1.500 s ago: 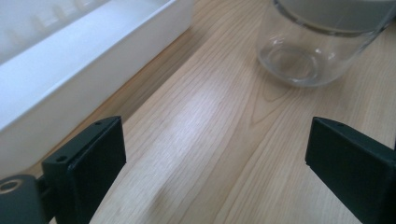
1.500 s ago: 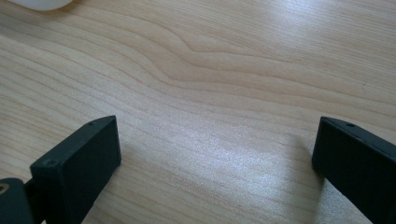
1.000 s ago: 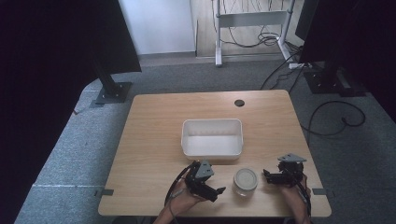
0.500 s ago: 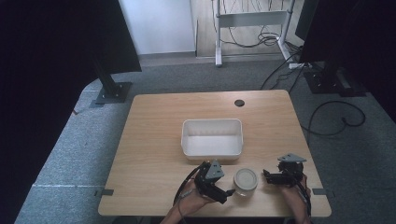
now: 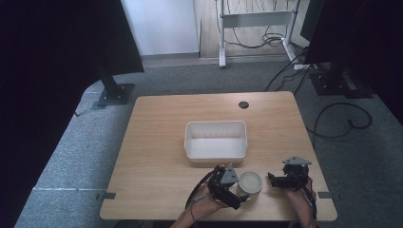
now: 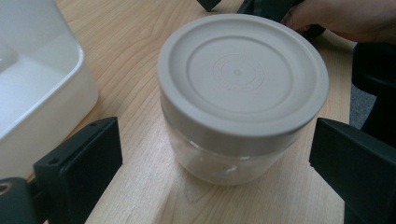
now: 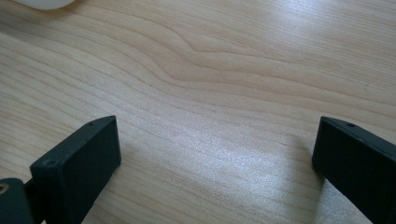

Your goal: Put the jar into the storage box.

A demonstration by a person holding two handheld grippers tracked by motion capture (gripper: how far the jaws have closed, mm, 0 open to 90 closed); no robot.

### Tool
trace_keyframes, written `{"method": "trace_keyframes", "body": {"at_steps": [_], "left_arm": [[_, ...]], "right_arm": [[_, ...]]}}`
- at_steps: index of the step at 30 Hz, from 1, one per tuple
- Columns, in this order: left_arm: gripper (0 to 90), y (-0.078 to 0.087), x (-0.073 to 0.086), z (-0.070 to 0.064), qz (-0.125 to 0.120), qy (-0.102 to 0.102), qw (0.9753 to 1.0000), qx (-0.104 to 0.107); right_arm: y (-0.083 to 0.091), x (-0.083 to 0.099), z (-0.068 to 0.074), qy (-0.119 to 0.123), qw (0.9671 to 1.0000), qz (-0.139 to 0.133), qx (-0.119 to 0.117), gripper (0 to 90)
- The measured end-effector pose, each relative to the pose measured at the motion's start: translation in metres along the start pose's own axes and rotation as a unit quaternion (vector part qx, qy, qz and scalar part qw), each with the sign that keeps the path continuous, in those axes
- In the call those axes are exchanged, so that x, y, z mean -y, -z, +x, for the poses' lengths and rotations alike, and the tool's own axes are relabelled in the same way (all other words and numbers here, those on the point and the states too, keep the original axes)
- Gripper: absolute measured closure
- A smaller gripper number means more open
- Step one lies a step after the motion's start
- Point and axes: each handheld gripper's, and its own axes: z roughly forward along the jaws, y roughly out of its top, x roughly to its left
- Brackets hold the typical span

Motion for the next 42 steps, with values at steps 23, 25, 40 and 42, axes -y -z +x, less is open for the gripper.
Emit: {"method": "trace_keyframes", "body": {"at_steps": [23, 25, 40, 42], "left_arm": [[5.4, -0.044, -0.010, -0.013, 0.034, -0.022, 0.9991, -0.015], [7.4, -0.047, -0.009, -0.013, 0.039, -0.023, 0.9988, -0.017], [10.1, -0.042, -0.010, -0.013, 0.030, -0.022, 0.9990, -0.026], [10.1, -0.040, -0.011, -0.011, 0.027, -0.019, 0.9991, -0.027]], "right_arm": [[0.000, 0.000, 0.000, 0.001, 1.0000, 0.000, -0.001, 0.7], [0.000, 0.000, 0.000, 0.002, 1.0000, 0.000, -0.001, 0.7], [0.000, 0.000, 0.000, 0.002, 1.0000, 0.000, -0.002, 0.7], [0.000, 0.000, 0.000, 0.002, 1.0000, 0.000, -0.002, 0.7]]}}
